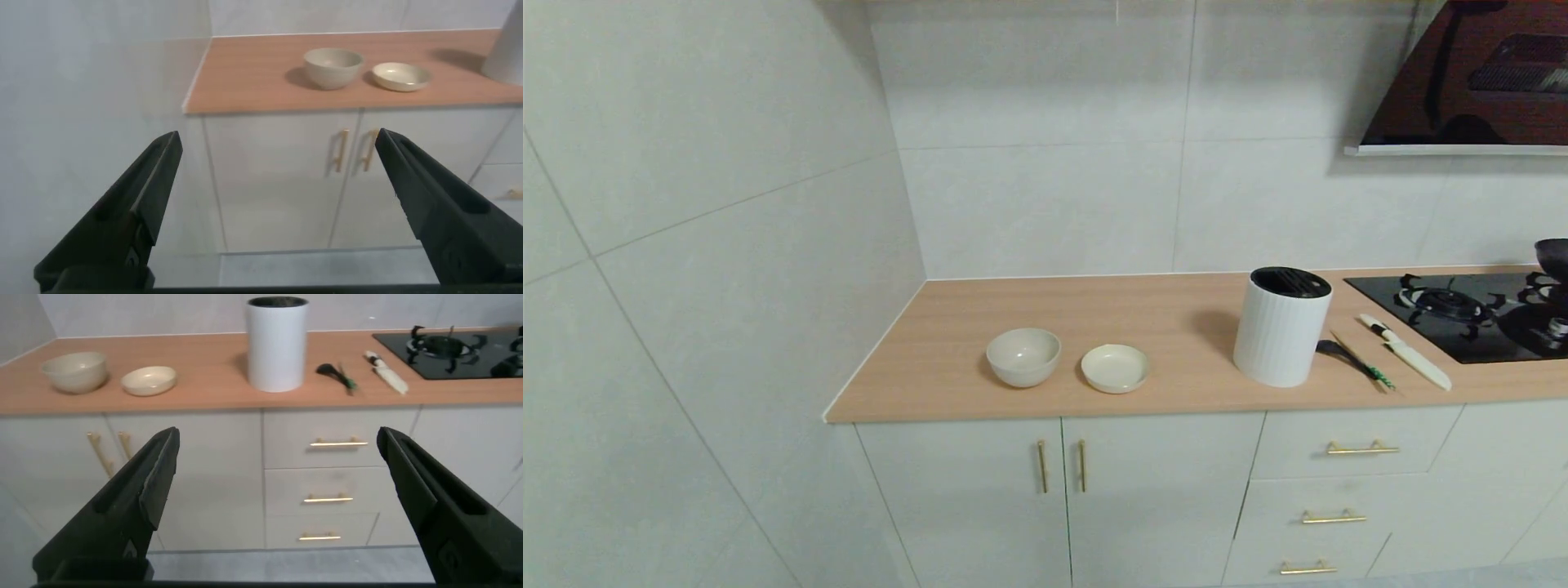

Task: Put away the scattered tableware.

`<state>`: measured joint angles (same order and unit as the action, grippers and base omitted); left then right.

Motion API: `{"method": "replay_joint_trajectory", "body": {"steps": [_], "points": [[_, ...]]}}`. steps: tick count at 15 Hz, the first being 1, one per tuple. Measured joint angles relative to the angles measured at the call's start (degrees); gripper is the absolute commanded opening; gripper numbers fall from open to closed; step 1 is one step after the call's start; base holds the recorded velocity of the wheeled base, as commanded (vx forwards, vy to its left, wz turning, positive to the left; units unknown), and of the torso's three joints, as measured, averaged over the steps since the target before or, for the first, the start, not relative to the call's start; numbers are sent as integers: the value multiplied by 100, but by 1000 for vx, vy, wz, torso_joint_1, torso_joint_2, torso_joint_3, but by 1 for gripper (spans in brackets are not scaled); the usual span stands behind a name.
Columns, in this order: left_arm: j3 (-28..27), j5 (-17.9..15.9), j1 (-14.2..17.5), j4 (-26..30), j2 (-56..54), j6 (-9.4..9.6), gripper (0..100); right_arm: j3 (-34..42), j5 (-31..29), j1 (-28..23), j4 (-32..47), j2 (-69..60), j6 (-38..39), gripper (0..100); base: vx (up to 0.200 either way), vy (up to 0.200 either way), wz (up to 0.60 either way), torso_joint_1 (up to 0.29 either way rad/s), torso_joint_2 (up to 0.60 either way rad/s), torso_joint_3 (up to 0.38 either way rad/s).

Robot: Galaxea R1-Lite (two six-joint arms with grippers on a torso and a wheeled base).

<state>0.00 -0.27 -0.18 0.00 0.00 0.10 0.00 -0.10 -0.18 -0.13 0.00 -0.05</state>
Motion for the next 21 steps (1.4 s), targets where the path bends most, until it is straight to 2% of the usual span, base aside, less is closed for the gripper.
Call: {"method": "replay_joint_trajectory", "body": {"steps": [12,21], "points": [[0,2,2,0,0,0,100,0,0,5,-2,0,5,100,0,0,0,-5,10,6],[0,2,0,2,0,0,100,0,0,0,-2,0,5,100,0,0,0,-168,366,192]]}}
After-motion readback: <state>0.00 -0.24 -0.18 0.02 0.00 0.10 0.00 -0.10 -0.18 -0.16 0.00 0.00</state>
